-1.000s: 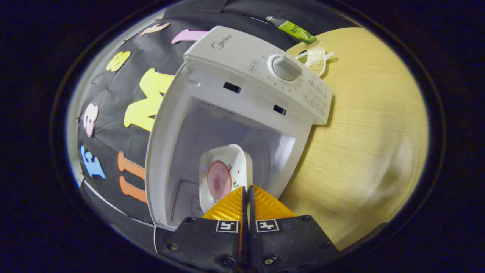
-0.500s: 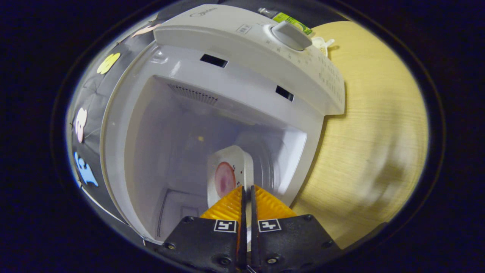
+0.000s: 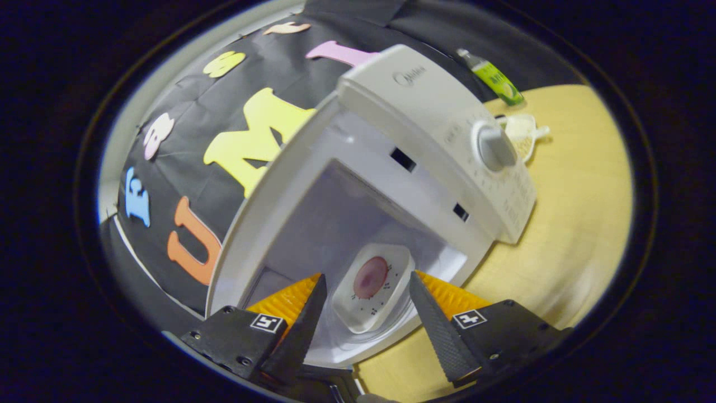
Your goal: Open the microwave oven with the left hand, put the food in, and close the microwave oven.
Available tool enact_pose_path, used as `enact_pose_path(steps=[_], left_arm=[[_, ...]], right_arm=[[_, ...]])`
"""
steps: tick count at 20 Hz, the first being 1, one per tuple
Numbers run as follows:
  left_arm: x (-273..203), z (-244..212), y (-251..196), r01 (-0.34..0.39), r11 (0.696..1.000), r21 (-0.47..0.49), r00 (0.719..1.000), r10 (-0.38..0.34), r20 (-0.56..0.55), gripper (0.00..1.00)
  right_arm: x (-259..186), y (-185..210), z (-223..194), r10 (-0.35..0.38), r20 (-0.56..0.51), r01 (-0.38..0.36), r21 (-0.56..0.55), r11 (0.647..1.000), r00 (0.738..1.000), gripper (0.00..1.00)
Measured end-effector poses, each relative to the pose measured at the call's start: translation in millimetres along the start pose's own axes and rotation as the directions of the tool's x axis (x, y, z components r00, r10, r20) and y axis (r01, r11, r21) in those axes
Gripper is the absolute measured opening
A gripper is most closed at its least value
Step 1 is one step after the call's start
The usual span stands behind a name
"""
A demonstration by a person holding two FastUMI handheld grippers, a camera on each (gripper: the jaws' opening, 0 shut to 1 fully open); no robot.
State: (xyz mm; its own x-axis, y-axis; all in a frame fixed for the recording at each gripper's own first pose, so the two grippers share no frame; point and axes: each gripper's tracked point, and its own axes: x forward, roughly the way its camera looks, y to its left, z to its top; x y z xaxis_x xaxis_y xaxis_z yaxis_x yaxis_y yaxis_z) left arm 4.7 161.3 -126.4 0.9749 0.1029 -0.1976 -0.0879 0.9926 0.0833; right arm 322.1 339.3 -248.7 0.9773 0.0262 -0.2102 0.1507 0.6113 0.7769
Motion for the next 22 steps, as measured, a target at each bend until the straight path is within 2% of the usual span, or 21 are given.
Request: enact_pose_path(steps=[1,3,4,5,6,7,8,9,10,11,12,13,14,16,17,19,20,21,22], left_arm=[[-1.6,5.4,-0.2,0.000,1.000,0.002,1.000,0.000,0.014,0.96],[-2.6,16.6,-3.8,0.010,1.000,-0.008,0.999,-0.009,0.035,0.96],[-3.9,19.2,-6.5,0.013,1.000,-0.011,0.999,-0.013,0.042,0.96],[-4.8,22.8,-8.5,0.018,1.000,-0.011,0.999,-0.018,0.048,0.96],[-6.7,26.2,-10.0,0.022,1.000,-0.013,0.998,-0.021,0.055,0.96],[-8.7,30.7,-12.0,0.028,1.000,-0.011,0.998,-0.027,0.060,0.96],[-10.4,34.7,-11.4,0.027,1.000,-0.012,0.997,-0.026,0.069,0.96],[-11.8,38.4,-11.8,0.031,0.999,-0.019,0.996,-0.029,0.083,0.96],[-11.4,39.2,-13.4,0.036,0.999,-0.033,0.996,-0.033,0.088,0.96],[-11.9,38.1,-13.4,0.039,0.998,-0.046,0.996,-0.035,0.088,0.96],[-11.2,36.3,-11.4,0.035,0.998,-0.056,0.996,-0.030,0.084,0.96],[-10.3,34.9,-9.4,0.028,0.998,-0.063,0.996,-0.023,0.085,1.00],[-9.0,32.7,-6.0,0.020,0.997,-0.068,0.996,-0.014,0.084,0.96],[-5.2,29.7,-1.9,0.010,0.998,-0.067,0.997,-0.005,0.083,0.96],[-2.3,27.7,2.5,0.000,0.998,-0.063,0.997,0.006,0.082,1.00],[1.7,23.4,10.7,-0.013,0.998,-0.065,0.996,0.019,0.086,0.96],[4.6,20.4,15.4,-0.022,0.997,-0.073,0.996,0.028,0.079,0.93],[4.7,19.2,18.7,-0.025,0.996,-0.085,0.997,0.031,0.077,0.91],[7.5,16.5,20.6,-0.022,0.995,-0.096,0.997,0.029,0.072,0.87]], right_arm=[[-12.0,5.2,4.5,0.016,-0.013,-0.017,-0.067,0.998,1.000,0.87],[-36.7,11.9,13.7,0.051,-0.041,-0.058,-0.199,0.978,0.998,0.87],[-49.2,15.2,22.9,0.065,-0.052,-0.076,-0.258,0.963,0.997,0.99],[-61.9,18.7,33.5,0.082,-0.064,-0.098,-0.308,0.946,0.995,1.00],[-72.5,21.8,45.2,0.097,-0.072,-0.117,-0.359,0.926,0.993,0.90],[-85.2,22.0,56.8,0.109,-0.083,-0.133,-0.406,0.904,0.991,0.90],[-96.3,24.9,70.3,0.134,-0.097,-0.164,-0.443,0.881,0.986,1.00],[-108.9,23.6,81.2,0.138,-0.115,-0.177,-0.489,0.854,0.984,1.00],[-121.9,18.1,95.9,0.135,-0.129,-0.184,-0.541,0.821,0.982,0.90],[-133.0,14.0,113.4,0.131,-0.130,-0.183,-0.591,0.786,0.983,1.00],[-143.8,6.4,130.1,0.115,-0.127,-0.170,-0.639,0.750,0.985,0.90],[-155.0,-1.0,147.0,0.096,-0.123,-0.154,-0.673,0.724,0.988,1.00],[-166.5,-8.4,161.8,0.083,-0.116,-0.141,-0.693,0.707,0.990,1.00],[-186.5,-19.0,193.4,0.063,-0.092,-0.110,-0.714,0.691,0.994,1.00],[-195.5,-23.9,206.8,0.051,-0.080,-0.093,-0.725,0.683,0.996,0.90],[-212.7,-28.7,233.8,0.030,-0.059,-0.064,-0.747,0.662,0.998,0.90],[-222.0,-31.4,247.2,0.026,-0.048,-0.054,-0.758,0.650,0.998,1.00],[-231.0,-33.1,259.3,0.023,-0.029,-0.037,-0.767,0.640,0.999,1.00],[-240.9,-34.2,271.4,0.022,-0.010,-0.022,-0.769,0.639,1.000,0.92]])
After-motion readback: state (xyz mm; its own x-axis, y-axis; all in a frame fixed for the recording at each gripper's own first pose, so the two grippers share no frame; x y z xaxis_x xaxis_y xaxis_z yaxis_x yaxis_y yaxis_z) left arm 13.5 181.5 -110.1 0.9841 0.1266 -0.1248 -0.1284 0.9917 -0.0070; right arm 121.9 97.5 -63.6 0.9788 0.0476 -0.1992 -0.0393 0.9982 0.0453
